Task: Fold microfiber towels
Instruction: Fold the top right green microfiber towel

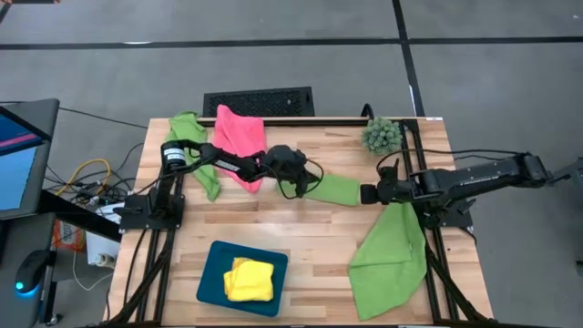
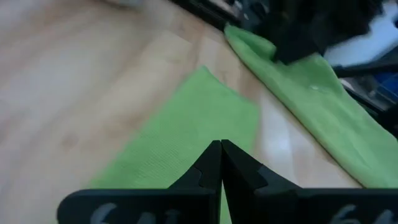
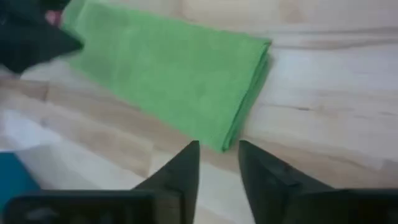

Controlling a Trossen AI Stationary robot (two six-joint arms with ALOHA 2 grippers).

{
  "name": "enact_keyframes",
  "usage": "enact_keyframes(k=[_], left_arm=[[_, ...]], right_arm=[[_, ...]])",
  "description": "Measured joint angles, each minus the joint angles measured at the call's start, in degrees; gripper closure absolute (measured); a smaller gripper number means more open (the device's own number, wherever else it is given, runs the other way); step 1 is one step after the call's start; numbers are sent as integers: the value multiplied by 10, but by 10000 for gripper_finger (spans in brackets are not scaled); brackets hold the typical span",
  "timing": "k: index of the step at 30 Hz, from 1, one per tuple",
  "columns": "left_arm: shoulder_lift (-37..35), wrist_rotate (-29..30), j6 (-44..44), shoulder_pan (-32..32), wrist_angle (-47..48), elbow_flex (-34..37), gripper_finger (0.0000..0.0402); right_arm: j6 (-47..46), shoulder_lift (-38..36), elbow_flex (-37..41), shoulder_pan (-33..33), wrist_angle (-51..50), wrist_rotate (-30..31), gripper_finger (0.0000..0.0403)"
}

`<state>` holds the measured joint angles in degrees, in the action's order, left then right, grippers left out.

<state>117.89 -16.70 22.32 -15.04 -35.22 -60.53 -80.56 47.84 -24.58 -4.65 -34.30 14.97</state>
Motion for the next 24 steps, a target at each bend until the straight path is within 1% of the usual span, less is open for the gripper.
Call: enact_keyframes(k=[2, 4, 8, 12, 15, 18, 21, 24], left_arm=[[0, 9, 9, 17, 4, 0, 402], [0, 34, 6, 38, 19, 0, 402], [0, 79, -22, 71, 37, -2, 402], [1, 150, -39, 79, 118, -19, 402], [1, 186, -49, 79, 128, -24, 402], [2, 202, -47, 80, 132, -24, 402], [4, 202, -48, 80, 142, -23, 402], [4, 203, -63, 81, 140, -23, 402]], right_arm=[[-9, 16, 0, 7, 1, 2, 239], [-24, 34, 0, 11, 0, 2, 220], [-35, 72, 0, 13, 3, 2, 202], [-35, 112, 0, 13, 32, 3, 200], [-30, 137, 0, 13, 70, 3, 203], [-31, 164, 0, 13, 85, 2, 207], [-45, 188, 0, 13, 88, 2, 209], [-45, 207, 0, 13, 114, 2, 208]])
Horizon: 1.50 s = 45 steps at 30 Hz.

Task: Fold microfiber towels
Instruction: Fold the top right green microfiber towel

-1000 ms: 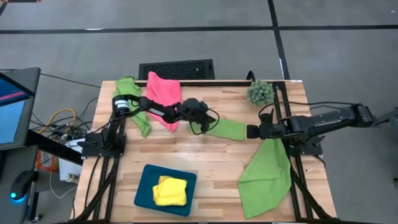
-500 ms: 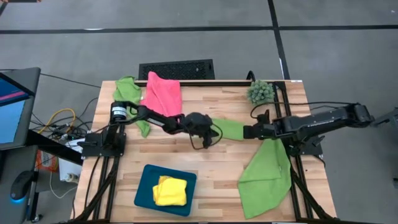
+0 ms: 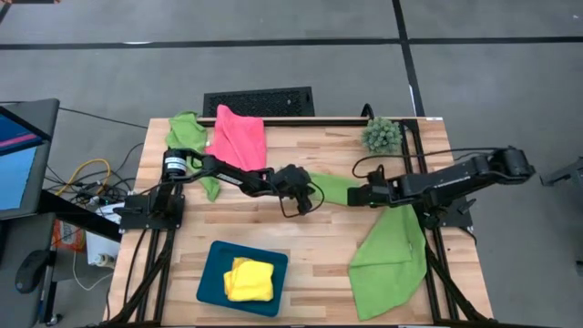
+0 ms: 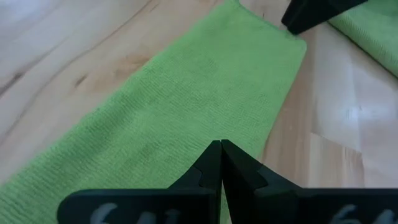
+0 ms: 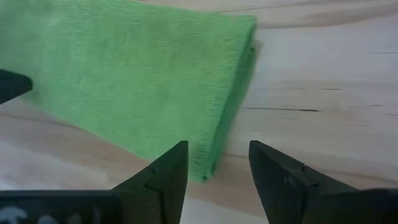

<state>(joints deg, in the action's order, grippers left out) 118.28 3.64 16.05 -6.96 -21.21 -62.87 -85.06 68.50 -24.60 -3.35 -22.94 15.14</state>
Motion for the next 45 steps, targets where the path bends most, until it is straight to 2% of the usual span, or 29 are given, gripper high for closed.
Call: enact_keyframes(k=[11, 18, 25, 29, 36, 45], left_arm=[[0, 2, -20, 1, 11, 0, 402], [1, 3, -51, 8, 10, 0, 402], [34, -9, -63, 13, -10, -2, 402], [34, -10, -67, 11, -6, -2, 402], [35, -17, -62, 11, -4, -2, 402], [22, -37, -53, 11, 10, 0, 401]], right_arm=[[-14, 72, -4, 0, 29, 9, 210], [-16, 64, -2, 0, 29, 10, 223], [-20, 65, -1, 1, 28, 7, 235], [-20, 65, -1, 1, 19, 4, 269], [-10, 60, 0, 2, 22, 1, 384], [15, 25, 2, 21, 29, -13, 396]])
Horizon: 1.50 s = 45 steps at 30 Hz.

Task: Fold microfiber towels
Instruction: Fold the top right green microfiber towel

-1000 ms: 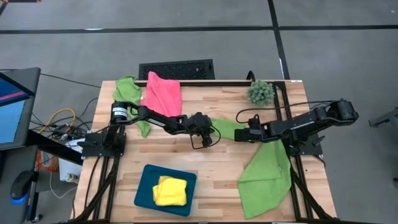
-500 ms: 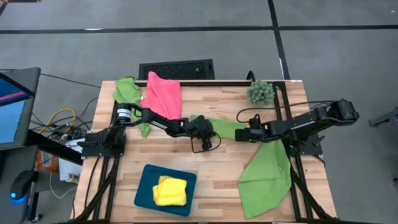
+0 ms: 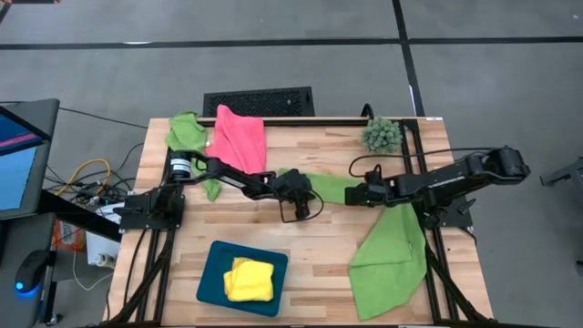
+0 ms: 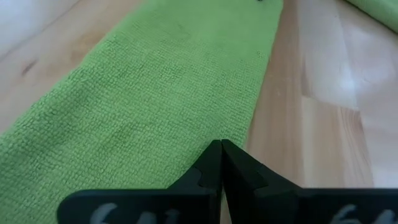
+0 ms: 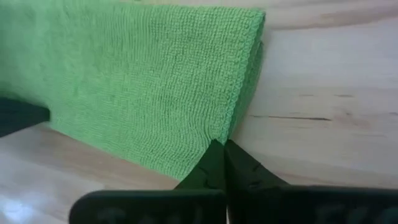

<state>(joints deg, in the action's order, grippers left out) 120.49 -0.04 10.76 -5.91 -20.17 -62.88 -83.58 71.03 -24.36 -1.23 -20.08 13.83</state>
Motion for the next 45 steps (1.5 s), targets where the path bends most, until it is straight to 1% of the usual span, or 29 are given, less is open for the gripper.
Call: enact_keyframes(k=[3, 6, 10, 14, 16, 20, 26, 32, 38, 40, 45], left_arm=[[-24, 7, -4, 0, 24, 1, 401], [-50, 25, -36, 0, 42, 1, 401], [-55, 39, -63, 0, 61, 1, 401], [-57, 57, -60, 0, 38, 1, 401], [-51, 68, -68, 0, 8, 1, 401], [-26, 61, -95, -7, -37, -1, 401], [-12, 74, -67, -36, -24, -2, 401], [-12, 44, -80, -54, -23, -3, 401], [-12, 44, -90, -54, -23, -3, 401], [-1, 44, -90, -54, -41, -4, 401], [24, 41, -67, -56, -42, -5, 401]], right_arm=[[5, -5, 0, 3, -3, 3, 396], [6, -5, 0, 3, -2, 6, 397], [11, -5, -1, 3, 3, 7, 399], [11, -6, -1, 2, 11, 9, 399], [11, -6, -1, 2, 14, 9, 400], [11, -6, -2, 2, 14, 9, 400], [15, -6, -2, 2, 13, 9, 399], [17, -6, -6, 2, 9, 1, 399], [49, -6, -41, 9, -8, -2, 399], [61, -7, -55, 12, -22, -2, 399], [73, -7, -89, 14, -66, -2, 399]])
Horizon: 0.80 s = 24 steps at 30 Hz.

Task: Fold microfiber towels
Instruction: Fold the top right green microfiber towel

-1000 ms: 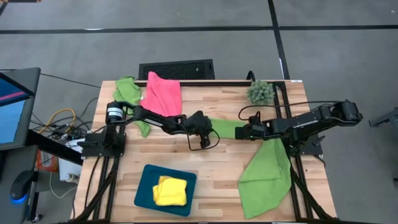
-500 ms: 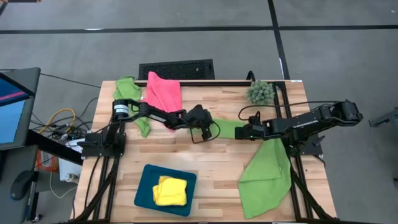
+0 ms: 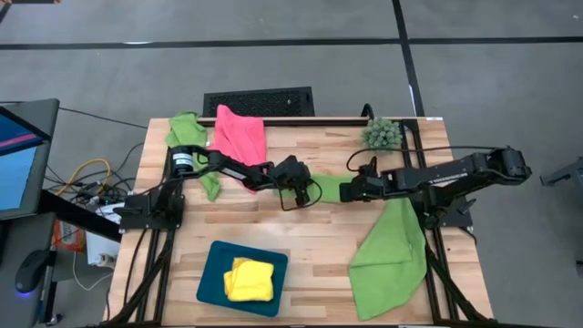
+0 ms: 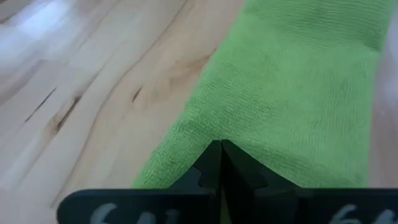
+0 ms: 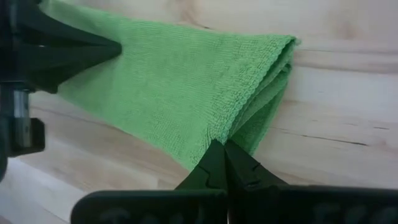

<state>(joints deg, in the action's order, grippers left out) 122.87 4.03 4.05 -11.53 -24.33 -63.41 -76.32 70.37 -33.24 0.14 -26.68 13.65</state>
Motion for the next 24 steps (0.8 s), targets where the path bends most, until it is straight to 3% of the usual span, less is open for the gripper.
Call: enact_keyframes(k=[10, 18, 24], left_arm=[[-2, -8, 19, 0, 26, -20, 401], [-79, -23, 13, -1, 196, -74, 401], [-199, -23, -23, -6, 350, -71, 401]], right_arm=[[43, 1, -52, 5, -20, 2, 399], [106, 1, -85, 23, -11, 4, 399], [129, 1, -94, 26, -5, 6, 399]])
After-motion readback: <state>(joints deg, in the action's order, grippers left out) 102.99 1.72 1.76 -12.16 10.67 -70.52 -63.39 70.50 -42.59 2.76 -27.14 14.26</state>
